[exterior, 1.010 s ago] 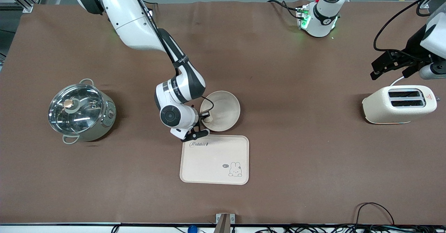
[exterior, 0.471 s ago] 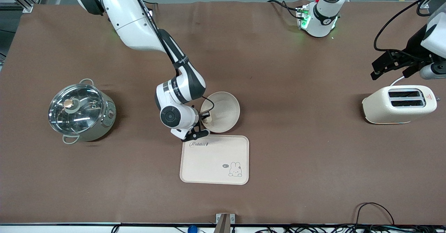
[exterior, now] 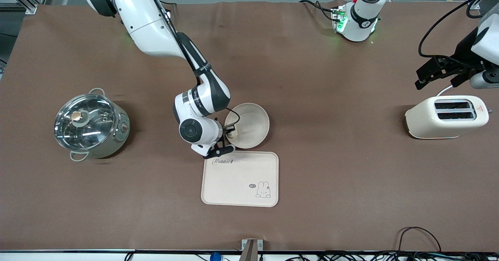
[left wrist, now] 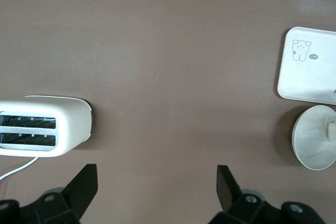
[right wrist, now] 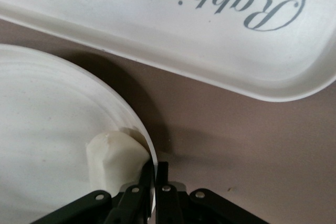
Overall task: Place bun in plate and plate on tray
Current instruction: 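Clamp the plate rim with the right gripper and lift the plate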
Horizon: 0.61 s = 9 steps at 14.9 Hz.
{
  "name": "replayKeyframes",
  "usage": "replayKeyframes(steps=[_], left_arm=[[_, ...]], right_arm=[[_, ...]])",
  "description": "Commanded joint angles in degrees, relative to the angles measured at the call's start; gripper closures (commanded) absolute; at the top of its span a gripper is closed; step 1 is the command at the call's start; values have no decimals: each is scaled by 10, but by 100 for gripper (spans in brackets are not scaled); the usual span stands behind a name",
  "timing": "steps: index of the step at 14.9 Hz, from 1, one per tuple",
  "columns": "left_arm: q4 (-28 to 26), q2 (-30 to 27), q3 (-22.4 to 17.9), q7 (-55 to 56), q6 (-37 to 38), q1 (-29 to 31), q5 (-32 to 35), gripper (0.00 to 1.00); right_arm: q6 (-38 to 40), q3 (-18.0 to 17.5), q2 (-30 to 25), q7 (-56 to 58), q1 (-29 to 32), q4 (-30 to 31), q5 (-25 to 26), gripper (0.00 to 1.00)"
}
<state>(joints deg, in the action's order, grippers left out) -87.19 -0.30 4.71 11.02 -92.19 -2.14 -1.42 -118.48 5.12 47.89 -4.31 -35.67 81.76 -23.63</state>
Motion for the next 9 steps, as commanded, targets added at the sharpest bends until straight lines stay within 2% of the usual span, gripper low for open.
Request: replayKeyframes(steps=[1,9], left_arm=[[14,5,-2,-13,12,1,-5,0],[14,4,-2,-13,13,1,-4,0]], right_arm=[[-12,-3,6,-1,3,1,-9,100],[8,-2,-25,-17,3,1,-15,100]])
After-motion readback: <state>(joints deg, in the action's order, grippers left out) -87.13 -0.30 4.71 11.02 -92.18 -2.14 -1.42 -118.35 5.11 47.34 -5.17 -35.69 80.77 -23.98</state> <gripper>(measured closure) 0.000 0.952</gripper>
